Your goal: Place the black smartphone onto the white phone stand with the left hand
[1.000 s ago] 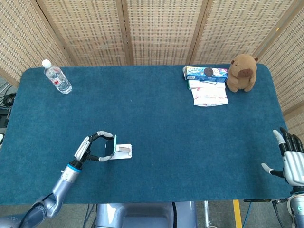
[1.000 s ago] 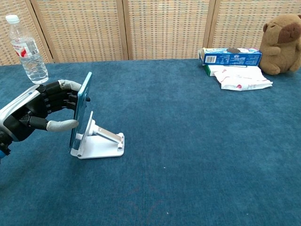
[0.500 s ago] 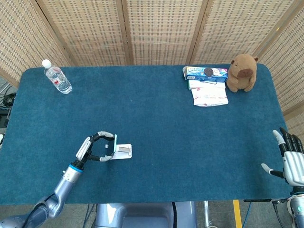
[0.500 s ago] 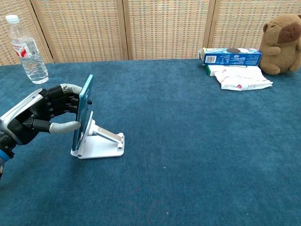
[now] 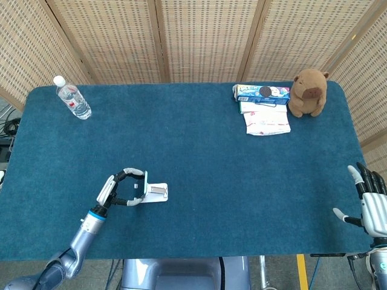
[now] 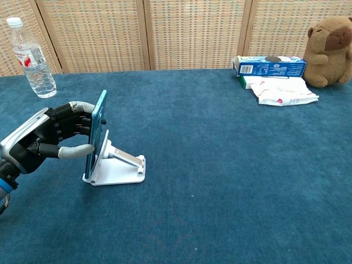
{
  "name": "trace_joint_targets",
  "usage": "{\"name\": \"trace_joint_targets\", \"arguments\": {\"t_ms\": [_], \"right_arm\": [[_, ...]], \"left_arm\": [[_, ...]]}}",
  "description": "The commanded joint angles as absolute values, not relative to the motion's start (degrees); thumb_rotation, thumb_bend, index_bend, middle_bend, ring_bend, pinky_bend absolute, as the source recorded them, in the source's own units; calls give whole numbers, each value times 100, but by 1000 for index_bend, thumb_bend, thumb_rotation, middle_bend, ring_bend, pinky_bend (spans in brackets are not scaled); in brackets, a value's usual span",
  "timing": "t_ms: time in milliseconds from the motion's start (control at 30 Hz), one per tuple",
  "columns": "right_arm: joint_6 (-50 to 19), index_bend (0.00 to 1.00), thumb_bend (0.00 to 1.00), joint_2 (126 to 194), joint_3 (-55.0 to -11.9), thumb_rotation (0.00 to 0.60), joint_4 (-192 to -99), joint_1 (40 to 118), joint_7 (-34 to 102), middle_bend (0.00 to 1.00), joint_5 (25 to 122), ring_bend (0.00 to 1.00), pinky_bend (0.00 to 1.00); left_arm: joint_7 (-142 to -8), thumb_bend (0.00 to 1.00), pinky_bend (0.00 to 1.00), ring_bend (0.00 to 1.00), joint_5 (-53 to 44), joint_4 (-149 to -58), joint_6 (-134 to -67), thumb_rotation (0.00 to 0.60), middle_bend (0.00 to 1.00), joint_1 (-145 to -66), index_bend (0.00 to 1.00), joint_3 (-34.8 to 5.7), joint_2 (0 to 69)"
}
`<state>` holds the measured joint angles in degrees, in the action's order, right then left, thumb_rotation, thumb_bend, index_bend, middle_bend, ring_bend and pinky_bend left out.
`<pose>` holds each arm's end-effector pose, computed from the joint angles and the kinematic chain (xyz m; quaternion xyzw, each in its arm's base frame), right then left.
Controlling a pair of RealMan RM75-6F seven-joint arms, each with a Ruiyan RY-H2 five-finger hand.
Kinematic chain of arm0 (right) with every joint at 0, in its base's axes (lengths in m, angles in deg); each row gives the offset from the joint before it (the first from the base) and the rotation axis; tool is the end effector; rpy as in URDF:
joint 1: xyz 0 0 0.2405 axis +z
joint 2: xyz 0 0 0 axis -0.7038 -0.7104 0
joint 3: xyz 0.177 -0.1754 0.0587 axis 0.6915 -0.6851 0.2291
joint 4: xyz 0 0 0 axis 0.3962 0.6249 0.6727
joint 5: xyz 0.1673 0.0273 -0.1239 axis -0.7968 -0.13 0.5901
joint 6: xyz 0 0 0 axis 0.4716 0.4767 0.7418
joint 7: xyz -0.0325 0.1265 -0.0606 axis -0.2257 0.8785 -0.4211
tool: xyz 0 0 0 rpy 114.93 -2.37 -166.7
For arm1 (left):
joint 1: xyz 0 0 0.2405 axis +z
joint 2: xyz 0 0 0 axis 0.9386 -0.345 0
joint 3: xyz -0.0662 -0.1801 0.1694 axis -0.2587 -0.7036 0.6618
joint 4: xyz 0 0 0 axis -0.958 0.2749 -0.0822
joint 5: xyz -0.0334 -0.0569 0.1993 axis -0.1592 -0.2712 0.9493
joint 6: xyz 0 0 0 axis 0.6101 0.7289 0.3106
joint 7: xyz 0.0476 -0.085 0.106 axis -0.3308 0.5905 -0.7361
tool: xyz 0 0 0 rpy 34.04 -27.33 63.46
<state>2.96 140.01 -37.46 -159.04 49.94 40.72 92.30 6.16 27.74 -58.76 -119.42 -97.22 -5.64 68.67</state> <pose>-0.3319 -0.1963 0.1793 0.5536 -0.4124 0.4051 0.5994 -0.2446 0.2860 -0.0698 -0.4385 -0.6159 -0.6469 0.0995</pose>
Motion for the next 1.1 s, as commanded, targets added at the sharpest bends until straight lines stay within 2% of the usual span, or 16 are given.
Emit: {"name": "trace_joint_targets", "arguments": {"t_ms": [33, 267, 400, 567, 733, 800, 900, 1100], "right_arm": [[295, 0, 0, 13997, -3747, 600, -15903, 4993, 4076, 0, 9229, 0, 0], [305, 0, 0, 13979, -3740, 600, -15908, 4985, 4130, 0, 9224, 0, 0], [310, 0, 0, 13969, -3740, 600, -15907, 4981, 4156, 0, 9227, 0, 0], [320, 0, 0, 13954, -3736, 600, -15903, 4973, 4210, 0, 9227, 0, 0], [321, 0, 0, 13945, -3736, 600, -15901, 4971, 4235, 0, 9230, 0, 0], [316, 0, 0, 13945, -3737, 600, -15901, 4973, 4236, 0, 9231, 0, 0], [312, 0, 0, 13943, -3743, 600, -15906, 4975, 4236, 0, 9241, 0, 0], [322, 0, 0, 13936, -3745, 600, -15917, 4970, 4235, 0, 9247, 0, 0]], "left_arm": [[632, 152, 448, 505, 2768, -5801, -11931, 600, 461, -9716, 530, -550, 6915], [653, 150, 448, 505, 2757, -5623, -11891, 600, 461, -9717, 529, -520, 7005], [660, 140, 448, 504, 2737, -5544, -11853, 600, 427, -9714, 519, -514, 7036], [594, 135, 448, 451, 2732, -5446, -11827, 600, 329, -9718, 392, -491, 7081], [579, 81, 448, 289, 2765, -5402, -11831, 600, 113, -9722, 82, -440, 7087], [611, 59, 447, 236, 2794, -5394, -11874, 600, 44, -9717, 20, -409, 7076], [656, 40, 443, 186, 2800, -5388, -11921, 600, 0, -9709, 0, -398, 7067], [733, 30, 399, 156, 2851, -5417, -12097, 600, 0, -9668, 0, -348, 7019]]}}
